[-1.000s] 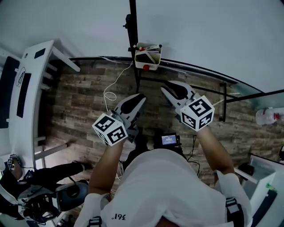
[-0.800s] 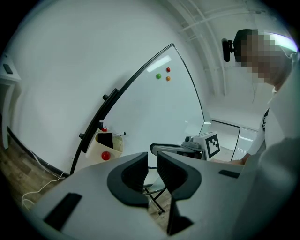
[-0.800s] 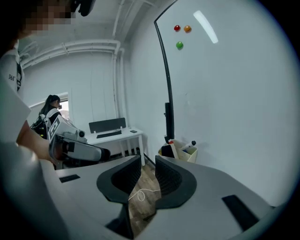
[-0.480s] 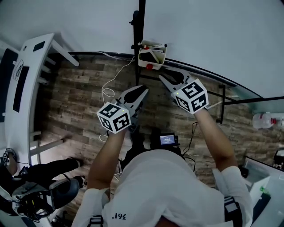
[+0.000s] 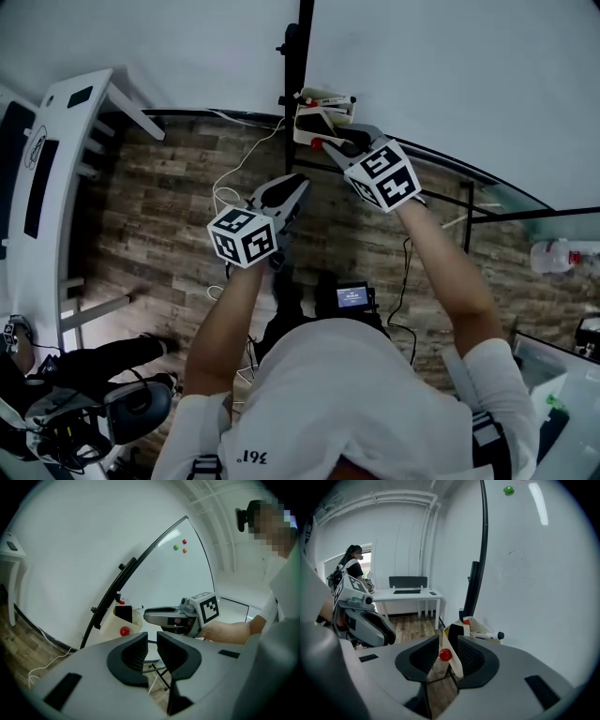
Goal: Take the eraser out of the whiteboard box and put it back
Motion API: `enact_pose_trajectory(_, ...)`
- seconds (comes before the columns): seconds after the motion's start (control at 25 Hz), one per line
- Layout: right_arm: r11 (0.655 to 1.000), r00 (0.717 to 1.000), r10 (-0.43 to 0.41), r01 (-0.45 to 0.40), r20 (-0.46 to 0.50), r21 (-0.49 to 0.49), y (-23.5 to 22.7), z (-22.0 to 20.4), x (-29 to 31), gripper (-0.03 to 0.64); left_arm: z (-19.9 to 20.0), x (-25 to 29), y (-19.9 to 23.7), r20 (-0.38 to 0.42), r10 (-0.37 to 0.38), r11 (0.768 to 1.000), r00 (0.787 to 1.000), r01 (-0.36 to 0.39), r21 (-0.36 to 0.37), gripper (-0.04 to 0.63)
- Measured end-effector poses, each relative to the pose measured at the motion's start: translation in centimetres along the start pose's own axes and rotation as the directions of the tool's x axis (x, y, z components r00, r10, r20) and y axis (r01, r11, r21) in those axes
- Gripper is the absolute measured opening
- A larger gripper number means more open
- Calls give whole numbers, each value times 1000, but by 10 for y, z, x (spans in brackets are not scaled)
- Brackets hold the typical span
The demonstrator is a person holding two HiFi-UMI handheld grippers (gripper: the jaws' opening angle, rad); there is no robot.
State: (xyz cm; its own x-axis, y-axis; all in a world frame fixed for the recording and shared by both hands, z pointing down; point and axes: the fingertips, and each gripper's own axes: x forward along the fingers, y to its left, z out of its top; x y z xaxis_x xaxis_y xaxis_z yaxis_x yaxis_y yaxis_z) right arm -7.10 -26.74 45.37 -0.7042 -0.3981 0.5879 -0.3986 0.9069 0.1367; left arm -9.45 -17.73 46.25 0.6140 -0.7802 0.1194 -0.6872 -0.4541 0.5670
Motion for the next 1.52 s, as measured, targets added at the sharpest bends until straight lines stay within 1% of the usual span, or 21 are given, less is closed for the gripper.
enact_pose_trajectory(0.24,999,999,-16,14,-41,-31,-14,7,24,154,-1,3,15,-11,14,1000,1000,-15,-23,61)
enact_pose_trajectory(0.52,997,996,-16,8,-88,-81,-26,14,49,190,-3,9,14,-13,5,999,1000,-5,-35,61)
enact_pose_trajectory(0.72,996,993,-13,2,-116,-91,-28,13,58,193,-3,9,15,-15,5,999,1000,-6,-42,61)
enact_pose_trajectory(1.04,995,992,-1,-12,-129,-101,-29,11,65,193,-6,11,20,-22,1,999,1000,-2,-49,61)
enact_pose_trajectory(1.52,991,993,-8,-8,-117,-136,-26,11,62,187,-11,10,20,-30,3,998,1000,-5,-57,61)
